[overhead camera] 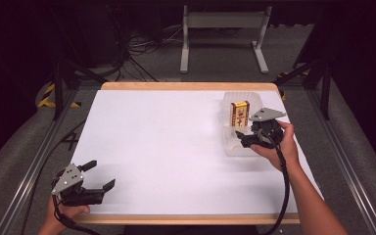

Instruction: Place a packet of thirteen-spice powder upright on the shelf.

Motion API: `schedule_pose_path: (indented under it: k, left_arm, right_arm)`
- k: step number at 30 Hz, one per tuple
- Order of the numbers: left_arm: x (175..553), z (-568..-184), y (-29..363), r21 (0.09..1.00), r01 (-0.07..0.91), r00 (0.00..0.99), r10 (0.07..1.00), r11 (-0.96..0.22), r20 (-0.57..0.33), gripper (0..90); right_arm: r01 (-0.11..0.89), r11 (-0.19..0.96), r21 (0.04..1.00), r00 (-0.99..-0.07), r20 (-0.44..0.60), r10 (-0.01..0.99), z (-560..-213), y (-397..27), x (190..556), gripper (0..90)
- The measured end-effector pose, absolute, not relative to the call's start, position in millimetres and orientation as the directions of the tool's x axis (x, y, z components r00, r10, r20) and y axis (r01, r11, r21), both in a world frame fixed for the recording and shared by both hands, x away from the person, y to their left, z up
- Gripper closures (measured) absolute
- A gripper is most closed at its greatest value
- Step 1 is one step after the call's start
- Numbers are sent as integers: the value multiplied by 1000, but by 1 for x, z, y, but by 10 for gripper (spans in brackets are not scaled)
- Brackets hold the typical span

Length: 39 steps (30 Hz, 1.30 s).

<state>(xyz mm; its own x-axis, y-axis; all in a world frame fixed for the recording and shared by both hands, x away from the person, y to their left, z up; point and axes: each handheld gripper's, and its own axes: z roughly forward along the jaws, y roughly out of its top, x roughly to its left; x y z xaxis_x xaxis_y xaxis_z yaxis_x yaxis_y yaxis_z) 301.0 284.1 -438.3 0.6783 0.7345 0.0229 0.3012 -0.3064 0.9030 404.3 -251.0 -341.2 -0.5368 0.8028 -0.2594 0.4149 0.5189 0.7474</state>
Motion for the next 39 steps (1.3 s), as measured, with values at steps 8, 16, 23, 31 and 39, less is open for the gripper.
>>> schedule_pose_path:
  k: [8, 16, 23, 31, 39]
  left_arm:
    - [301, -439, 283, 901, 303, 679, 734, -309, 23, 77]
    - [301, -439, 283, 899, 302, 683, 730, -316, 27, 78]
    - [301, -439, 283, 899, 302, 684, 729, -317, 27, 78]
    - [301, -439, 283, 897, 304, 686, 727, -321, 28, 78]
    - [301, -440, 282, 896, 305, 687, 727, -324, 29, 78]
  right_arm:
    - [387, 543, 745, -558, -280, 781, -343, -258, 390, 224]
    - [342, 594, 728, -583, -331, 742, -345, -265, 372, 213]
    - [321, 619, 717, -595, -355, 721, -351, -271, 359, 211]
    - [313, 639, 703, -597, -377, 708, -359, -277, 349, 206]
    - [317, 636, 704, -602, -368, 708, -370, -289, 339, 195]
